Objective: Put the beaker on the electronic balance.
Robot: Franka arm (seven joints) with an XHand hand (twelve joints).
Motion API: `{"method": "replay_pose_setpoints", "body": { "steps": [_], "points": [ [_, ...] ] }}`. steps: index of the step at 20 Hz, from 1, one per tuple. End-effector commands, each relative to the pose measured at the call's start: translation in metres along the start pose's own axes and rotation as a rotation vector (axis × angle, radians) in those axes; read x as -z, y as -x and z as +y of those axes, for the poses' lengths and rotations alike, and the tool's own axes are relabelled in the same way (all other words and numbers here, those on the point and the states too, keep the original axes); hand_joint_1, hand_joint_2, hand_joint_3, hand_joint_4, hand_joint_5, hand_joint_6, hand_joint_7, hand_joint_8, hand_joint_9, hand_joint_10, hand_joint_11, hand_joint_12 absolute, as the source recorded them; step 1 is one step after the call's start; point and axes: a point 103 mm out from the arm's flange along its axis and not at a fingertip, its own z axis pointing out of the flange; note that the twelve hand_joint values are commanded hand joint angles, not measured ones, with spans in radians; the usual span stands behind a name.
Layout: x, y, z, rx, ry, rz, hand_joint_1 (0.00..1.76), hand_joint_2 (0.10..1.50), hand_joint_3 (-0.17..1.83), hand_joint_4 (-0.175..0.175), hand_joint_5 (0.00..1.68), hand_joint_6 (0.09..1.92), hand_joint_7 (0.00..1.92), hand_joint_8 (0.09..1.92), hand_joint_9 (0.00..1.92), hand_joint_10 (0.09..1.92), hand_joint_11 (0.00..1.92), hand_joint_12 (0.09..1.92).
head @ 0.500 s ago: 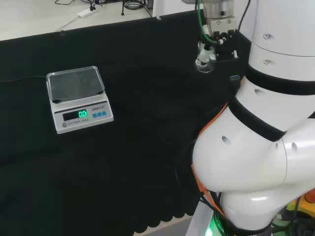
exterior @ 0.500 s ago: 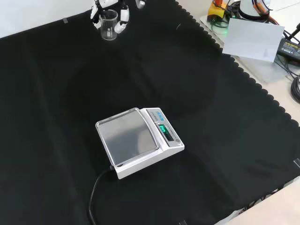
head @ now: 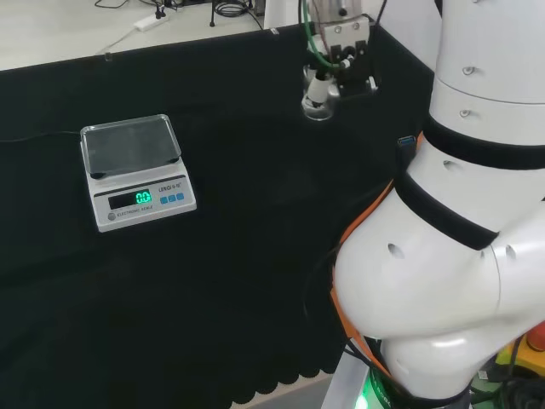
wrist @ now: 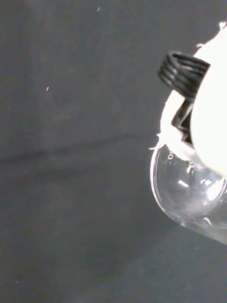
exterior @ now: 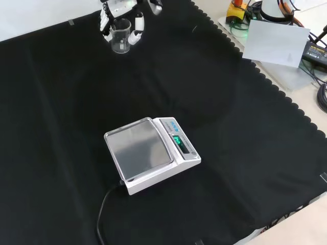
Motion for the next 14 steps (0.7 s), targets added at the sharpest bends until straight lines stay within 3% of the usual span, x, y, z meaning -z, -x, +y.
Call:
{"method": "replay_pose_setpoints", "body": {
  "steps": [1, 9, 14],
  "points": [
    [0.021, -0.03, -0.001, 0.035, 0.015, 0.006, 1.18, 0.55, 0.79, -0.001, 0.71, 1.09, 0.87, 0.82, 1.09, 0.55, 0.78, 1.23],
    [0.04, -0.093, 0.004, 0.12, 0.029, -0.068, 1.19, 0.55, 0.79, -0.001, 0.72, 1.09, 0.87, 0.82, 1.09, 0.55, 0.79, 1.23],
    [0.045, -0.137, 0.005, 0.147, 0.029, -0.099, 1.19, 0.55, 0.8, -0.002, 0.72, 1.09, 0.87, 0.82, 1.1, 0.55, 0.79, 1.22]
  ]
}}
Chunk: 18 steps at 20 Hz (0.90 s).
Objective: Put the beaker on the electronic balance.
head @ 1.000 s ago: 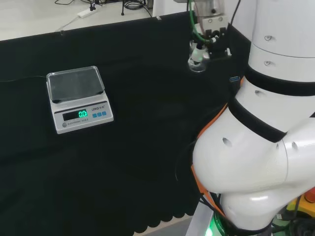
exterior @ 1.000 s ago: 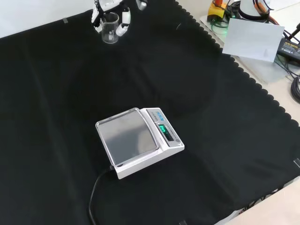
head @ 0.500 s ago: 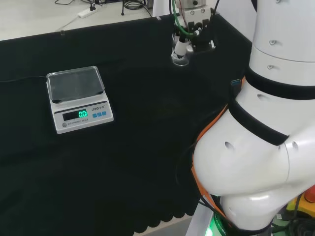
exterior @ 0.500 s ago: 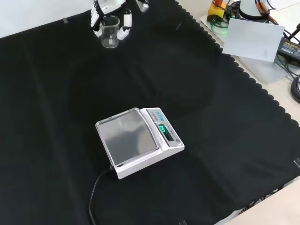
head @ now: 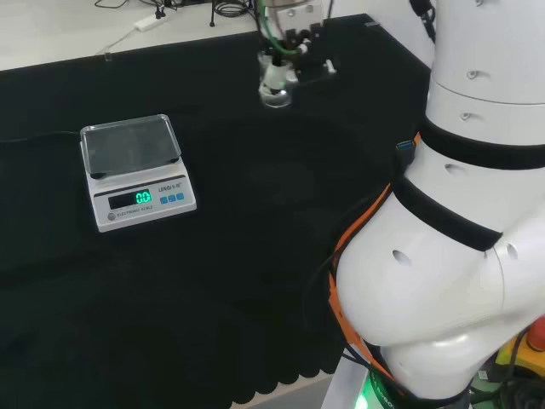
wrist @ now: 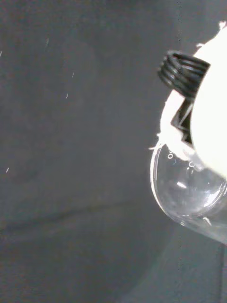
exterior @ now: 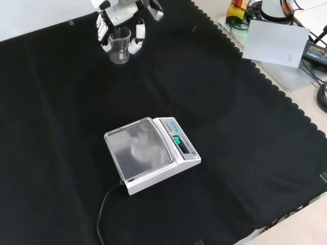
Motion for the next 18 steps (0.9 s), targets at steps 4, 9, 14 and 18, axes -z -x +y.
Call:
{"method": "replay_pose_setpoints", "body": {
  "steps": [4, 9, 14, 18],
  "points": [
    [0.015, -0.061, 0.001, 0.065, 0.006, -0.039, 1.19, 0.55, 0.8, -0.002, 0.72, 1.09, 0.87, 0.83, 1.1, 0.55, 0.8, 1.22],
    [0.021, -0.076, -0.002, 0.088, 0.018, -0.036, 1.19, 0.55, 0.8, -0.002, 0.73, 1.09, 0.87, 0.83, 1.1, 0.55, 0.8, 1.22],
    [0.024, -0.097, -0.004, 0.123, 0.019, -0.057, 1.19, 0.55, 0.8, -0.001, 0.73, 1.09, 0.87, 0.83, 1.1, 0.55, 0.8, 1.22],
    [0.025, -0.117, -0.002, 0.006, -0.017, -0.147, 1.19, 0.55, 0.8, -0.001, 0.74, 1.09, 0.87, 0.83, 1.1, 0.55, 0.81, 1.21]
  ]
}}
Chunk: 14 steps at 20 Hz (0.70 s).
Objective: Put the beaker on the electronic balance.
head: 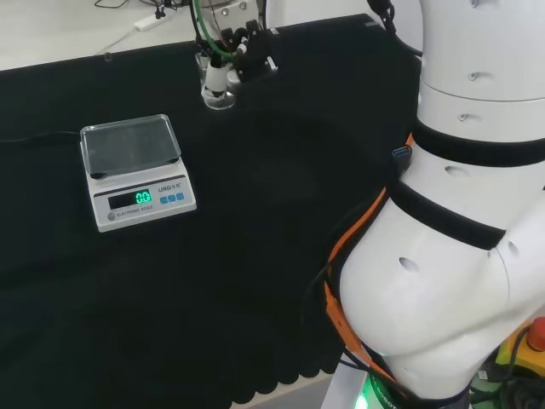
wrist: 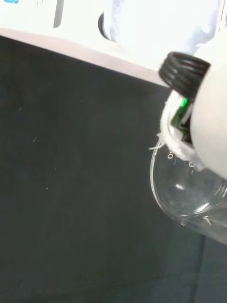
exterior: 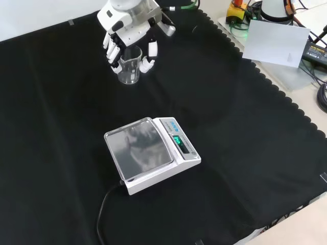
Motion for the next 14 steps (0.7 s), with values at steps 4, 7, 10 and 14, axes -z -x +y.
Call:
{"method": "replay_pose_setpoints", "body": {
  "steps": [4, 7, 10, 14],
  "points": [
    [0.005, -0.054, 0.012, -0.038, -0.028, -0.05, 1.19, 0.55, 0.8, -0.002, 0.74, 1.09, 0.87, 0.83, 1.11, 0.55, 0.81, 1.21],
    [0.007, -0.065, 0.014, 0.009, -0.016, -0.02, 1.19, 0.55, 0.8, -0.002, 0.74, 1.09, 0.87, 0.83, 1.11, 0.55, 0.81, 1.21],
    [0.009, -0.077, 0.017, 0.052, -0.006, -0.015, 1.19, 0.54, 0.8, -0.002, 0.74, 1.09, 0.87, 0.83, 1.11, 0.56, 0.81, 1.21],
    [0.01, -0.094, 0.019, 0.102, -0.008, -0.046, 1.19, 0.54, 0.81, -0.004, 0.75, 1.09, 0.87, 0.83, 1.11, 0.56, 0.82, 1.21]
  ]
}}
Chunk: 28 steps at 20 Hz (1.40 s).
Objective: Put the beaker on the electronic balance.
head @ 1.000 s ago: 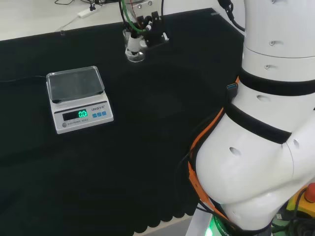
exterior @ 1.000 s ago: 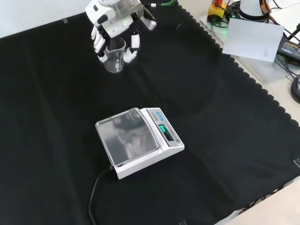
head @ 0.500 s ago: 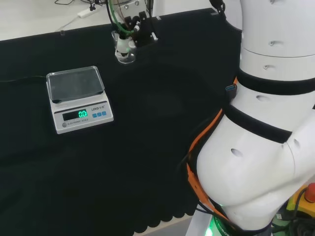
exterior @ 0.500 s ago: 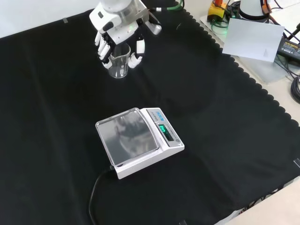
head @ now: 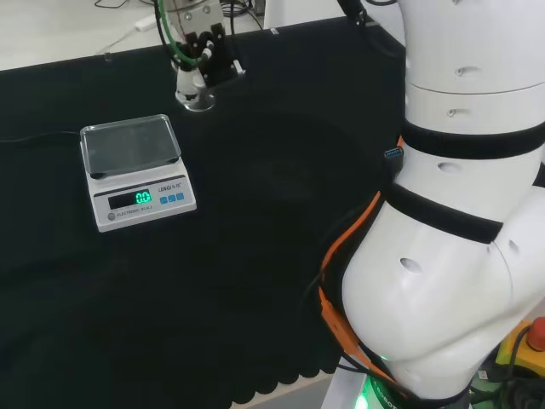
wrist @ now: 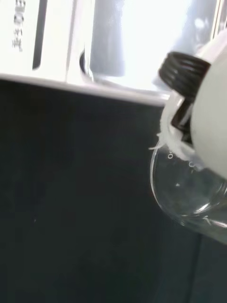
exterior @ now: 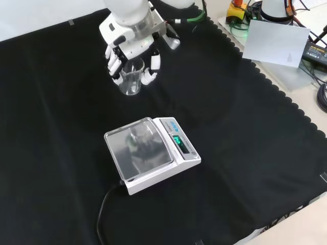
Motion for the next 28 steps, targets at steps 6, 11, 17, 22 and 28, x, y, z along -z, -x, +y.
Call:
{"method": "replay_pose_setpoints", "body": {
  "steps": [6, 11, 17, 22, 28],
  "points": [
    [0.012, -0.078, 0.007, 0.185, 0.013, -0.044, 1.2, 0.54, 0.81, -0.005, 0.75, 1.08, 0.87, 0.83, 1.11, 0.56, 0.82, 1.2],
    [-0.003, -0.062, 0.011, 0.204, 0.01, 0.0, 1.2, 0.54, 0.81, -0.005, 0.76, 1.08, 0.87, 0.83, 1.11, 0.56, 0.82, 1.2],
    [0.014, -0.1, 0.009, 0.241, -0.009, -0.019, 1.2, 0.54, 0.81, -0.005, 0.76, 1.08, 0.87, 0.83, 1.11, 0.57, 0.83, 1.2],
    [-0.004, -0.136, 0.026, 0.275, -0.027, -0.023, 1.2, 0.54, 0.81, -0.005, 0.77, 1.08, 0.87, 0.83, 1.11, 0.57, 0.83, 1.2],
    [-0.013, -0.148, 0.041, 0.285, -0.035, -0.028, 1.2, 0.54, 0.81, -0.005, 0.77, 1.08, 0.87, 0.83, 1.11, 0.57, 0.83, 1.2]
  ]
}}
